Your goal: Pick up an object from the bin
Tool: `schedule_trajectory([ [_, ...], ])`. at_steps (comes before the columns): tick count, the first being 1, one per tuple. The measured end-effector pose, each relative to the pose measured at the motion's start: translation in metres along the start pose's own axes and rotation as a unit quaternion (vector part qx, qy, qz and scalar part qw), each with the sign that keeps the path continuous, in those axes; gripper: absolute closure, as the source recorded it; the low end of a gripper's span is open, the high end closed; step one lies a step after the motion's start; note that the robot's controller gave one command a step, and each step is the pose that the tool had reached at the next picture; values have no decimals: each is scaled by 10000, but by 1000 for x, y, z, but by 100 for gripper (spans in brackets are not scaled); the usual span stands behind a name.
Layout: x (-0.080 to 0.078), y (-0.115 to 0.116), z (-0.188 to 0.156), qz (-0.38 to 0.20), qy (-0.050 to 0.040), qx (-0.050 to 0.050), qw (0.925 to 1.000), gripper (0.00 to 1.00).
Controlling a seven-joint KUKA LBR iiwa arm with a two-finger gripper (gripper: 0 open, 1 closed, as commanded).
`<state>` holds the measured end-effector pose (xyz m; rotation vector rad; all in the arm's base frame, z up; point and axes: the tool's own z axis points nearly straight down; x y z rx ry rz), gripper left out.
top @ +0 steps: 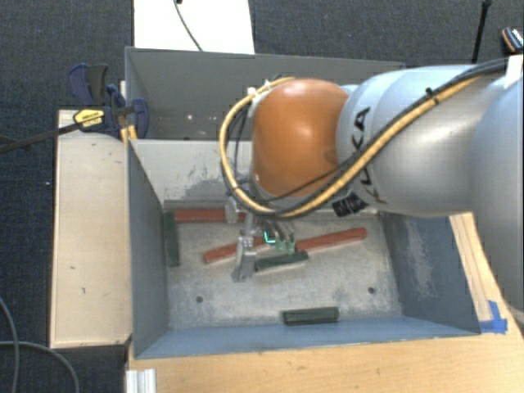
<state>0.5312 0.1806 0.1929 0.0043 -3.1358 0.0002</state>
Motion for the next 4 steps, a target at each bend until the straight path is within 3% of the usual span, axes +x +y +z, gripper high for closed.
schedule_trajectory([
  [1,-15,-13,118,-362,-3,8,9993,0],
  [2,-17,-11,113,-327,-36,-7,9995,100],
  [3,-17,-11,113,-315,-35,-7,9995,0],
  [4,-37,-6,122,-569,-57,-7,9984,0],
])
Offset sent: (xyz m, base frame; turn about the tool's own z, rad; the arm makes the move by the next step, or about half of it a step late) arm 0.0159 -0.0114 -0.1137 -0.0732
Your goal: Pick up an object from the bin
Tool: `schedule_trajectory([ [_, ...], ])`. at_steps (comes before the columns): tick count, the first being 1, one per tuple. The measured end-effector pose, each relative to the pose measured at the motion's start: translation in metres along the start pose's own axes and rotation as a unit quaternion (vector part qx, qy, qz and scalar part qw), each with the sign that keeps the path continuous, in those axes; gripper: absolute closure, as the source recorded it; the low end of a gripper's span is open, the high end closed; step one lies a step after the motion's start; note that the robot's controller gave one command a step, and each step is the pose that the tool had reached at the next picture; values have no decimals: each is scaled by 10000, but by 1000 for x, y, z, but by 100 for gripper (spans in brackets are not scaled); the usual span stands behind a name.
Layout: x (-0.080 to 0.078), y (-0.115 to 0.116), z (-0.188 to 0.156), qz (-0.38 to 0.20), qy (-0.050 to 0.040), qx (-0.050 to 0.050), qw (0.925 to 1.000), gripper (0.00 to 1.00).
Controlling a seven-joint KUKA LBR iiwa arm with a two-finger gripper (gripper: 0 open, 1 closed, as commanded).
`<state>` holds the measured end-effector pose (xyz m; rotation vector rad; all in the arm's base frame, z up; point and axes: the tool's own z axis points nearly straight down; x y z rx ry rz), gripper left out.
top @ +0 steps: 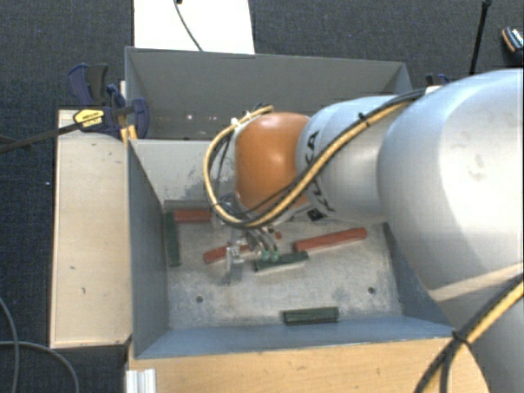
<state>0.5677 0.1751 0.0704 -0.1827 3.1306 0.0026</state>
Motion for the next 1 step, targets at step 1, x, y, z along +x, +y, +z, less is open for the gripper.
schedule_trajectory([
  [1,1,0,0,31,8,-2,10000,100],
])
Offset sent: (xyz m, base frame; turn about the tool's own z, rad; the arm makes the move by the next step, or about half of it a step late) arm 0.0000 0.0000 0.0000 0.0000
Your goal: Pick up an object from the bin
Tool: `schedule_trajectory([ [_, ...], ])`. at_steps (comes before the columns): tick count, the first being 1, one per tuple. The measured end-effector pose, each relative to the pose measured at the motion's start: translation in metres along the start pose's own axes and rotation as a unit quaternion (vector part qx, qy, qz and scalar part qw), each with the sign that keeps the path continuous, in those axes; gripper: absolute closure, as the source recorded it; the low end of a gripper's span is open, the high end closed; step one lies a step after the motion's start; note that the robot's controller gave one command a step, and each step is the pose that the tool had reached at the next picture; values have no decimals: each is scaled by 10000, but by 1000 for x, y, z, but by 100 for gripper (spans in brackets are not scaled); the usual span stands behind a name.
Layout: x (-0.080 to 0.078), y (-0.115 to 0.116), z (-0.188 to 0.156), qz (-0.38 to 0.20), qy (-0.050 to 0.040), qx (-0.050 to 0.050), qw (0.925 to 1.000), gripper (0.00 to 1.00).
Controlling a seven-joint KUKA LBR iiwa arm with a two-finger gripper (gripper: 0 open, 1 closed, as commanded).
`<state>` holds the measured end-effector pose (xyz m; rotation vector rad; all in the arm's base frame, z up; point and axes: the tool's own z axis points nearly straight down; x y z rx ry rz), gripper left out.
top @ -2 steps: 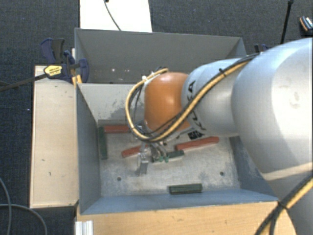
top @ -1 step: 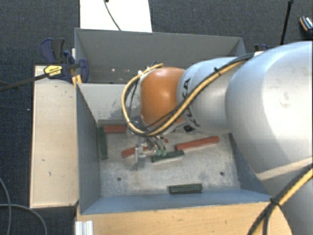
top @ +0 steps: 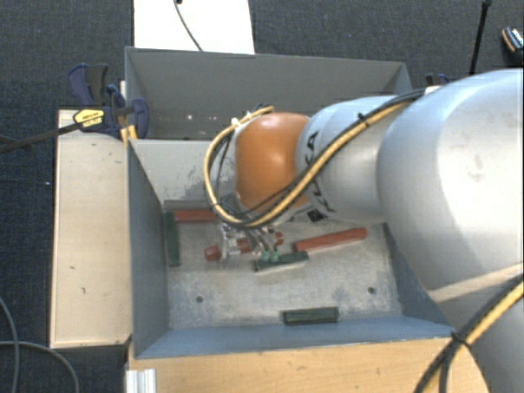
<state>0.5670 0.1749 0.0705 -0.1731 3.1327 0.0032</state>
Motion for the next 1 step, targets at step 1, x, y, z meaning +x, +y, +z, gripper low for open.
schedule_trajectory([
  [1,-7,-41,-151,-333,-36,7,9994,100],
])
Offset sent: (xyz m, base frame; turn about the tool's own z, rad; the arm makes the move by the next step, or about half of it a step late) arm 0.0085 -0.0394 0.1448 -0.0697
